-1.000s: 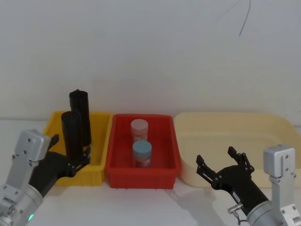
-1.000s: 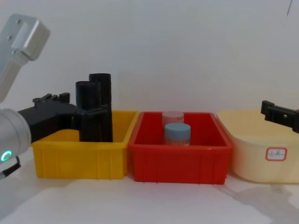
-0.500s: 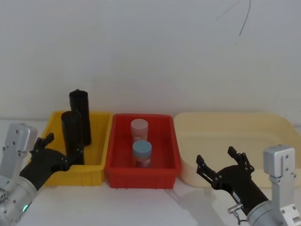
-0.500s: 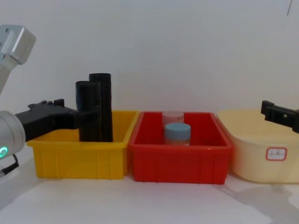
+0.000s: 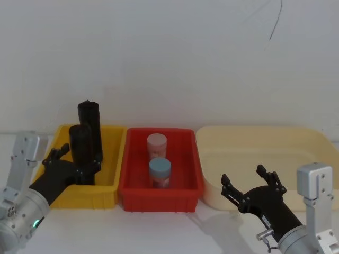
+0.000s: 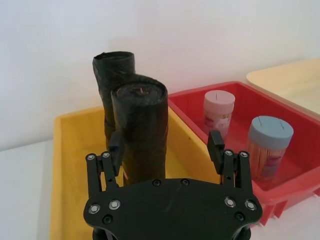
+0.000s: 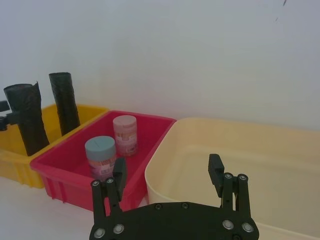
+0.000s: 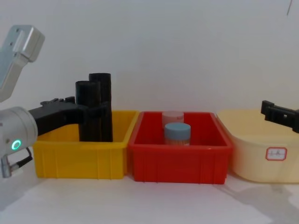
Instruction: Pick up the garbage bag with the one hand and transfer it to the other hand.
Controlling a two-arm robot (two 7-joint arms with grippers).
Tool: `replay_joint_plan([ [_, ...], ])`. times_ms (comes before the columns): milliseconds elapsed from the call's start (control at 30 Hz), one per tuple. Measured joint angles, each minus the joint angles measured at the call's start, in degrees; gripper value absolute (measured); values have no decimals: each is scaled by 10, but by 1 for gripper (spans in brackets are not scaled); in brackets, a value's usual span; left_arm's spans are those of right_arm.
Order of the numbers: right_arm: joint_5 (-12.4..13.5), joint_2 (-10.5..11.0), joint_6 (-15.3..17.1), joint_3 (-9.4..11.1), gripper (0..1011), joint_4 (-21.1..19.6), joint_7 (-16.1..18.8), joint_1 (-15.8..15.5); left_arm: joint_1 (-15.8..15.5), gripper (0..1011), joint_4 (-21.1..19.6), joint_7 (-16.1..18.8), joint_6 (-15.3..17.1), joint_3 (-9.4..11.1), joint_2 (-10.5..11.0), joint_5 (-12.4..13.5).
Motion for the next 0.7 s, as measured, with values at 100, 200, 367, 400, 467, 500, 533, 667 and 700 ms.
replay_joint_plan([
  [100, 0, 0, 0, 0, 999, 0, 0, 0, -5, 1000, 6, -3, -3, 0, -3, 1],
  [200, 0, 0, 0, 0, 999, 0, 0, 0, -14, 1000, 16, -5, -8, 0, -9, 3],
  [367, 0, 0, 0, 0, 999, 0, 0, 0, -22, 1000, 24, -7, -12, -1, -14, 6],
  [400, 0, 0, 0, 0, 1000, 0, 0, 0, -23, 1000, 25, -7, -13, -1, -15, 7],
  [467, 0, 0, 0, 0, 999, 0, 0, 0, -27, 1000, 29, -8, -15, -2, -17, 8],
  [500, 0, 0, 0, 0, 1000, 0, 0, 0, -28, 1000, 30, -8, -16, -2, -18, 9],
  [533, 0, 0, 0, 0, 999, 0, 0, 0, -30, 1000, 32, -8, -17, -2, -20, 10],
  [667, 0, 0, 0, 0, 999, 0, 0, 0, -35, 1000, 38, -9, -20, -3, -24, 12],
  [700, 0, 0, 0, 0, 999, 0, 0, 0, -35, 1000, 38, -9, -20, -4, -25, 13],
])
